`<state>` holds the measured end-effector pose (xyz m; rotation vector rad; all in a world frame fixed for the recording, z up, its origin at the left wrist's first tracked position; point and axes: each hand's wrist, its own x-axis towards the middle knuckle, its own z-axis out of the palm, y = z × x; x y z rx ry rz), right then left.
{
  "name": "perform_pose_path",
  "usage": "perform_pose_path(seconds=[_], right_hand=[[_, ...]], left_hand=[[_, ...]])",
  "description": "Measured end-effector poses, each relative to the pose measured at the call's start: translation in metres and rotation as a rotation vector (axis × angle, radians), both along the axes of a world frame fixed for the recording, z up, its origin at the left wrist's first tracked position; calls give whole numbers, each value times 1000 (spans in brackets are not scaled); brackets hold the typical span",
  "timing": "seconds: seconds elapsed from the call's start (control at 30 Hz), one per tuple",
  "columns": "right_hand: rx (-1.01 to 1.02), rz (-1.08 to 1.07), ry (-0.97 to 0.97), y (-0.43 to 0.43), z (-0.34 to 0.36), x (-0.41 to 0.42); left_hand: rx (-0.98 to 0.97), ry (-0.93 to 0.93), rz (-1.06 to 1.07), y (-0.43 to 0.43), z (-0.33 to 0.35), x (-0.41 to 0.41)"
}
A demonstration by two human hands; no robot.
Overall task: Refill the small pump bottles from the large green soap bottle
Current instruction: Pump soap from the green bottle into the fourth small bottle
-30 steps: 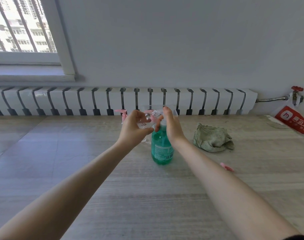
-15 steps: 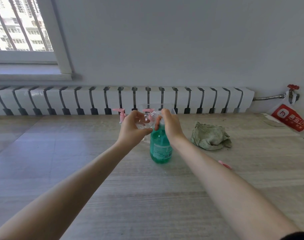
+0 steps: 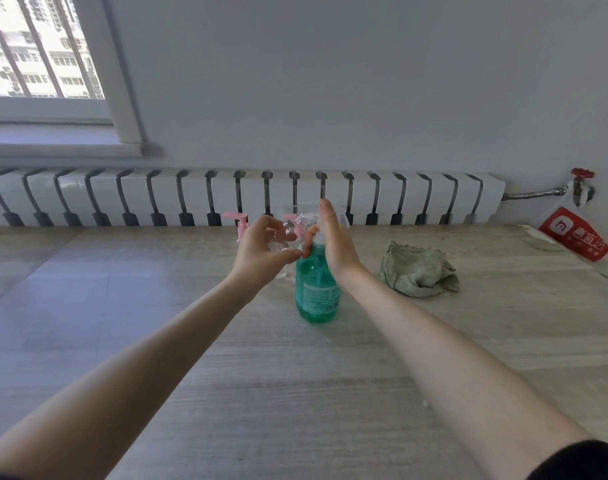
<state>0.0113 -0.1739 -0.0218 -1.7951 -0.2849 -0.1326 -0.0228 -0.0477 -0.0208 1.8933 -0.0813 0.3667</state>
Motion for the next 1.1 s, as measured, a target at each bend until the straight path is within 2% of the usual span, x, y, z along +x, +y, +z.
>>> perform_pose_path(seconds=[0.3, 0.63, 1.1], right_hand=[[46, 1, -1, -1, 2, -4], [-39, -59, -11, 2, -1, -1], [3, 51, 45, -4, 13, -14]], left_hand=[[0, 6, -3, -1, 1, 1], [31, 12, 23, 1, -3, 3], [-24, 22, 14, -2, 6, -2]])
